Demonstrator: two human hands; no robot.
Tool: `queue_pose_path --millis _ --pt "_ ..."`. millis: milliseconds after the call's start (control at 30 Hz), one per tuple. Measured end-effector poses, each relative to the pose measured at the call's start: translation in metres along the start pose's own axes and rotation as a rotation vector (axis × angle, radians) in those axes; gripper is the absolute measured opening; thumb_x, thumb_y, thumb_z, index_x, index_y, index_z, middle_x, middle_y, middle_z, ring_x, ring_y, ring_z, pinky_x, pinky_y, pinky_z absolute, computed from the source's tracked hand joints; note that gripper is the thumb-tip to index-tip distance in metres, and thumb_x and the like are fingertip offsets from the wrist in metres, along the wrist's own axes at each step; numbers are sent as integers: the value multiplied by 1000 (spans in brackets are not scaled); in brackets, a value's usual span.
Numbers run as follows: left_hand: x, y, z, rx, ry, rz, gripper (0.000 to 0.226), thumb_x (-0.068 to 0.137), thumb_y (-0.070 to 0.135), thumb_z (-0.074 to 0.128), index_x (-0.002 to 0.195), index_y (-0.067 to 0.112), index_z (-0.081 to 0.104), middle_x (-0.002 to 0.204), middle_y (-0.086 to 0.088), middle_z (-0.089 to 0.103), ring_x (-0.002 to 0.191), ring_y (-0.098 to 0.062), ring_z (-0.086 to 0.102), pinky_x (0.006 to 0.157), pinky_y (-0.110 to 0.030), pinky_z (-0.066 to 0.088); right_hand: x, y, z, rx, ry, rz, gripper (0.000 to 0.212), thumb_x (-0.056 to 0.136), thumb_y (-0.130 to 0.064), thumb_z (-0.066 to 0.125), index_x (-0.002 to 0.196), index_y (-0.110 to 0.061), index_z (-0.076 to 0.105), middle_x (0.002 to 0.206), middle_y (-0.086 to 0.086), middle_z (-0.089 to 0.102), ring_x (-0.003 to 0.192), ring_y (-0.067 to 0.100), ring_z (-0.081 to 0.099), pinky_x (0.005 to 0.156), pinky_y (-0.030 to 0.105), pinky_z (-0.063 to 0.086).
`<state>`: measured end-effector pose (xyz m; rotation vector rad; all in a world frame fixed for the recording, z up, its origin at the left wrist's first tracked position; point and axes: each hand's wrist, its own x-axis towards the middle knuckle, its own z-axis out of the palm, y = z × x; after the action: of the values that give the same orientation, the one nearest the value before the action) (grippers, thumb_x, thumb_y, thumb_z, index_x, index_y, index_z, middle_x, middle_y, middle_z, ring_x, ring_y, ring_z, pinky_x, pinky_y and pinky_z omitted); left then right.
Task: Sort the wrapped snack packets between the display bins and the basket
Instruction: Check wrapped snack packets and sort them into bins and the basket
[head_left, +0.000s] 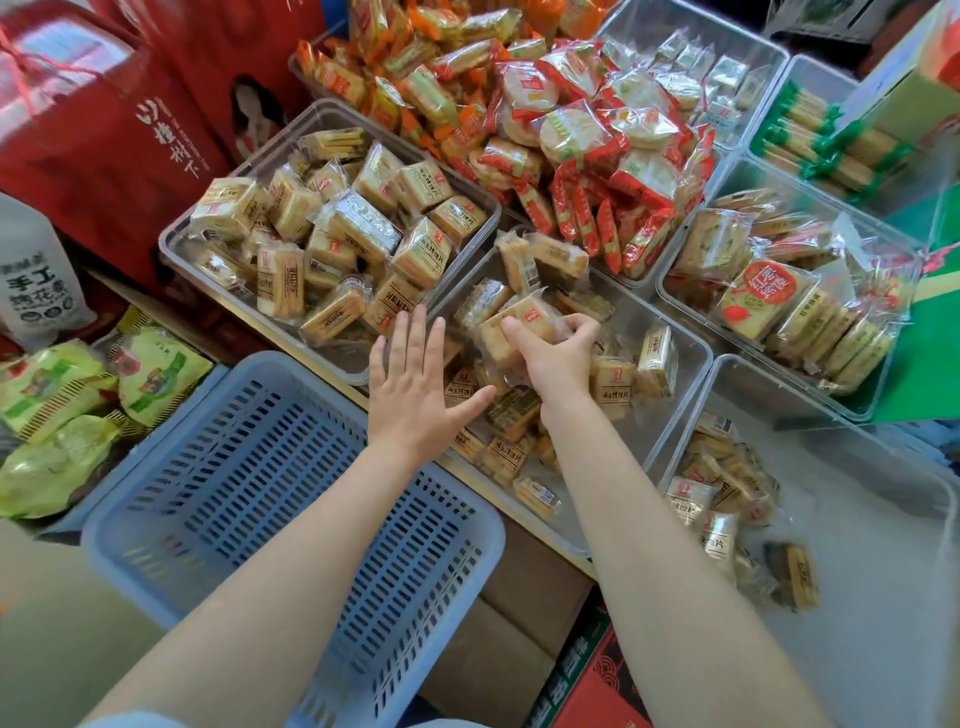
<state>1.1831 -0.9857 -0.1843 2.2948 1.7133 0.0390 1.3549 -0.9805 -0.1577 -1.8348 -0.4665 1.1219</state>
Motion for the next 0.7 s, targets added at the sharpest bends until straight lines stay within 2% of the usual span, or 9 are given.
queue_pose_path --millis 100,233,367,433,500,533,567,633,700 --pt "0 -1 0 -7 -1 6 112 79 90 -1 163 16 -8 170 -5 -20 155 -20 -22 125 -43 -15 -2 5 -2 62 -99 20 69 80 -36 85 132 -34 39 134 2 52 118 22 58 96 45 56" --pt "-1 -1 -1 -18 -12 15 116 75 92 -11 163 16 -6 170 -5 -20 155 -19 -23 124 -42 -17 -11 8 -23 136 -163 46 61 85 -25 83 134 -26 47 130 5 61 115 24 65 94 47 59" --pt "-4 -3 -9 -62 -69 25 107 82 87 0 164 18 8 171 -6 -15 154 -19 -26 123 -44 -20 -43 20 -48 28 -184 76 56 85 -28 82 129 -27 48 125 3 65 110 23 68 90 42 59" --pt "-18 3 -16 -203 -81 31 92 93 80 16 160 18 28 171 -7 10 158 -21 -8 125 -46 -11 -65 29 -61 -39 -183 79 54 84 -31 83 126 -29 51 121 1 67 107 22 69 93 45 58" --pt "-44 13 -21 -462 -93 33 78 97 70 32 152 16 44 160 -6 40 153 -24 24 124 -44 13 -91 34 -72 -6 -184 75 53 84 -29 83 128 -25 52 119 4 69 104 23 71 95 50 58" --pt "-61 20 -25 -582 -107 28 74 97 67 37 149 16 48 151 -4 51 143 -22 40 118 -39 28 -105 35 -77 26 -184 62 54 85 -28 82 129 -23 53 119 6 70 104 24 72 95 51 58" --pt "-77 25 -27 -688 -135 -1 69 99 65 43 148 17 49 141 2 56 131 -15 50 107 -32 40 -119 36 -81 50 -185 46 52 86 -27 81 130 -22 54 119 7 71 104 25 72 96 51 58" --pt "-105 37 -37 -931 -244 -133 55 102 55 50 144 20 52 127 11 61 111 -3 59 87 -15 45 -150 35 -88 106 -209 16 45 89 -25 78 129 -21 58 116 8 73 105 28 72 93 50 56" --pt "-125 45 -51 -1253 -379 -265 44 104 45 52 133 14 61 118 2 73 102 -13 71 85 -21 55 -178 36 -93 173 -256 6 46 86 -28 77 128 -19 61 115 10 74 104 29 72 88 48 58"
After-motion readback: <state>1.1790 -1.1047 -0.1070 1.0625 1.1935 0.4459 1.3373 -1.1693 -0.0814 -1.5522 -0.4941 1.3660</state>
